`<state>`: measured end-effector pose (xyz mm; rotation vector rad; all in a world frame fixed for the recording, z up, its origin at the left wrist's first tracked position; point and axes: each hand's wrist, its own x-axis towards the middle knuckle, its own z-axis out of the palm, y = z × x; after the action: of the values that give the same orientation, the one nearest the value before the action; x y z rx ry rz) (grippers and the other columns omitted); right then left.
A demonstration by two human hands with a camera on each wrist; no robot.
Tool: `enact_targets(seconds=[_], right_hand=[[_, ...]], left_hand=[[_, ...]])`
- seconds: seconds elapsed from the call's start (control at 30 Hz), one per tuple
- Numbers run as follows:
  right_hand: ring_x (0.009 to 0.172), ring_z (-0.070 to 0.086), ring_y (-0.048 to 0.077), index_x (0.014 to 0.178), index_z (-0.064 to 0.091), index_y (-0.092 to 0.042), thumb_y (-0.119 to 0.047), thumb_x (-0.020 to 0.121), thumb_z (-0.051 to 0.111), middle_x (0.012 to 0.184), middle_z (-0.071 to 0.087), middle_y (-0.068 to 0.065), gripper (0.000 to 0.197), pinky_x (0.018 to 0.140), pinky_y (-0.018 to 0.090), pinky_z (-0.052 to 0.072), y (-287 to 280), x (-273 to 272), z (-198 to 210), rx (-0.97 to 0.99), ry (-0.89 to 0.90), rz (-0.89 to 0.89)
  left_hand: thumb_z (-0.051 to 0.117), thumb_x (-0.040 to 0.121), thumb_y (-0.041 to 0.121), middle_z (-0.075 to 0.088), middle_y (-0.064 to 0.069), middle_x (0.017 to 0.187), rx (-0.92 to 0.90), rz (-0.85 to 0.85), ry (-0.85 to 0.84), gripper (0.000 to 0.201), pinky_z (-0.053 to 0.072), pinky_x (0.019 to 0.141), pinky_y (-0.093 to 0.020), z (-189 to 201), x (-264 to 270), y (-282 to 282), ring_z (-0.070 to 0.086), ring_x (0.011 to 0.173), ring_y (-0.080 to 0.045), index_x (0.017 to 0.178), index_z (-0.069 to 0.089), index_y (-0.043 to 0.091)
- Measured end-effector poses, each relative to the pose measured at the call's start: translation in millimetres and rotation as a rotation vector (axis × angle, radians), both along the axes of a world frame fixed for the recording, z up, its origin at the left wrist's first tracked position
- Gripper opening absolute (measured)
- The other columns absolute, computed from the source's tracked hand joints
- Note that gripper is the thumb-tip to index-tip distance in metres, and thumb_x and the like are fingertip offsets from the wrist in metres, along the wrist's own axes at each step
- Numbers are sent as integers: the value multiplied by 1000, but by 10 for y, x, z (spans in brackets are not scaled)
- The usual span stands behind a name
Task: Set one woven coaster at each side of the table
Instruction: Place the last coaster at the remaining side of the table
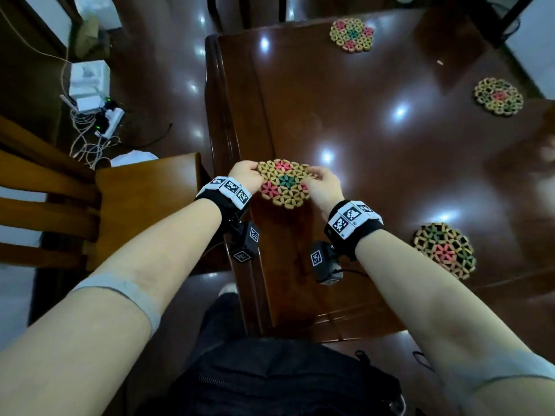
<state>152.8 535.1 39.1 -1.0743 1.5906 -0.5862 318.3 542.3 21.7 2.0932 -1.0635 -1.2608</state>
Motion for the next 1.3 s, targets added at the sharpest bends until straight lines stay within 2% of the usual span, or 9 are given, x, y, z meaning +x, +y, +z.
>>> enact_targets(seconds=[0.13, 0.33, 0.5, 0.6, 0.7, 0.8, 0.9, 1.03, 1.3], right_hand=[[101, 58, 17, 126, 55, -14, -12, 88, 52, 127, 57, 9, 38, 95, 30, 49, -126, 244, -71, -15, 86, 31], [115, 55, 25, 127, 54, -11, -15, 88, 51, 129, 53, 11, 40, 101, 35, 46, -333, 740, -145, -33, 208, 14], [79, 59, 12, 132, 52, -14, -18, 91, 50, 117, 54, 4, 42, 54, 9, 43, -481, 939, -169, 10, 238, -30], [57, 52, 6, 131, 54, -15, -20, 92, 50, 110, 54, 3, 40, 39, 9, 38, -564, 947, -202, 22, 217, -46], [90, 62, 13, 133, 53, -17, -24, 92, 51, 132, 48, 6, 41, 70, 12, 48, -677, 917, -263, 7, 236, -15], [137, 38, 25, 132, 53, -23, -27, 89, 53, 157, 22, 8, 44, 104, 31, 41, -774, 906, -313, 48, 251, 13], [138, 35, 27, 134, 52, -24, -27, 88, 56, 156, 24, 9, 46, 111, 41, 37, -863, 910, -296, 81, 230, 52], [148, 4, 31, 141, 41, -28, -23, 88, 52, 161, 8, 6, 55, 120, 43, 9, -898, 841, -289, 76, 358, 180], [146, 9, 32, 144, 37, -23, -14, 86, 47, 160, 15, 4, 59, 118, 37, 12, -618, 701, -363, 17, 486, 282]], left_hand=[[64, 84, 10, 58, -15, 132, 14, -50, -9, 58, 44, 106, -36, -120, 252, -215, 55, 122, -27, 138, 43, 5], [67, 80, 15, 65, -3, 114, -27, -178, -11, 43, 42, 88, -24, -299, 690, -467, 60, 107, -17, 122, 61, 14], [59, 80, 7, 65, -4, 123, 47, -260, 27, 48, 41, 99, -25, -361, 933, -557, 57, 118, -21, 128, 59, 16], [54, 81, 8, 63, -2, 127, 59, -300, 16, 52, 40, 106, -29, -402, 988, -636, 55, 122, -20, 131, 56, 17], [57, 81, 15, 67, 2, 110, 57, -351, -2, 43, 43, 89, -26, -418, 975, -704, 59, 105, -19, 123, 62, 23], [58, 81, 21, 68, -1, 111, 55, -372, -30, 41, 43, 80, -25, -405, 952, -764, 61, 101, -22, 122, 63, 25], [55, 83, 23, 66, -1, 113, 62, -390, -100, 39, 38, 73, -24, -370, 975, -807, 60, 95, -20, 122, 62, 25], [55, 82, 32, 53, -4, 138, 108, -406, -186, 56, 42, 87, -27, -366, 985, -846, 53, 122, -27, 137, 48, 30], [51, 86, 29, 32, -1, 147, -9, -542, -452, 63, 34, 105, -36, -319, 891, -857, 31, 133, -26, 145, 31, 28]])
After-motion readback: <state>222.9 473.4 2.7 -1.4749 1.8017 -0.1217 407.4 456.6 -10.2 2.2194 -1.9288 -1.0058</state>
